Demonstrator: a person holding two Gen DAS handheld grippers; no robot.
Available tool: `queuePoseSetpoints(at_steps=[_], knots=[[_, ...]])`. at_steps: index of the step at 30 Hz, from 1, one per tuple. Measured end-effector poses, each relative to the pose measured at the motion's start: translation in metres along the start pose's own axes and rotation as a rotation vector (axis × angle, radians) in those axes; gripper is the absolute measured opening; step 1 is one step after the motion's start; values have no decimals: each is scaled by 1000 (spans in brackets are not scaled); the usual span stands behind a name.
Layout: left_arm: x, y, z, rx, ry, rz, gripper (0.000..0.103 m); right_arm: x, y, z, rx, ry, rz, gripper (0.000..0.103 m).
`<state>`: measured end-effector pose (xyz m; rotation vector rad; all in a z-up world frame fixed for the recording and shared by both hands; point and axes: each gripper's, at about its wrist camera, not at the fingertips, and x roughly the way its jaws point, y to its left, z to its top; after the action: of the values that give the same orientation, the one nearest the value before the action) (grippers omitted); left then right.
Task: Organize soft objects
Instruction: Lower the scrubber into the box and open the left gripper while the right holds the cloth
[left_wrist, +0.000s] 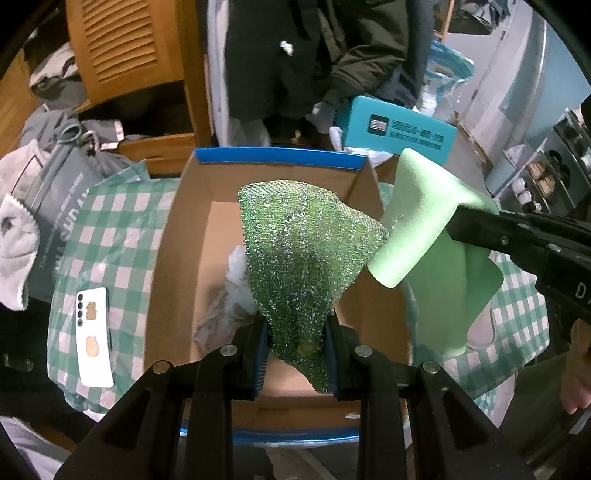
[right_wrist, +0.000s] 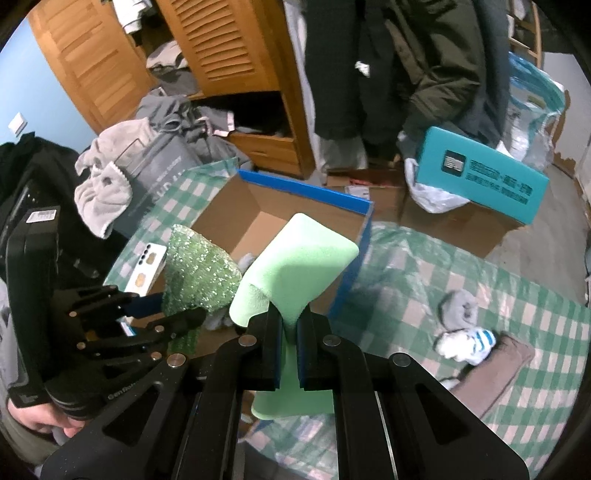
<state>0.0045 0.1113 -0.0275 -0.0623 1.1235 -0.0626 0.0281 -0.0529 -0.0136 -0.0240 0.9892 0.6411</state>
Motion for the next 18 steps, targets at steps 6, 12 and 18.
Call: queuePoseSetpoints(at_steps=[6,12,18], knots=[[3,18,-4,-39,9,6,26,18,17,7,-21,28,11,7],[10,29,-5,-70,29,8,30,36,28,8,-31,65,25,7],[12,32,-5,-74,34,23,47,53,27,6,-5,112,57,7]])
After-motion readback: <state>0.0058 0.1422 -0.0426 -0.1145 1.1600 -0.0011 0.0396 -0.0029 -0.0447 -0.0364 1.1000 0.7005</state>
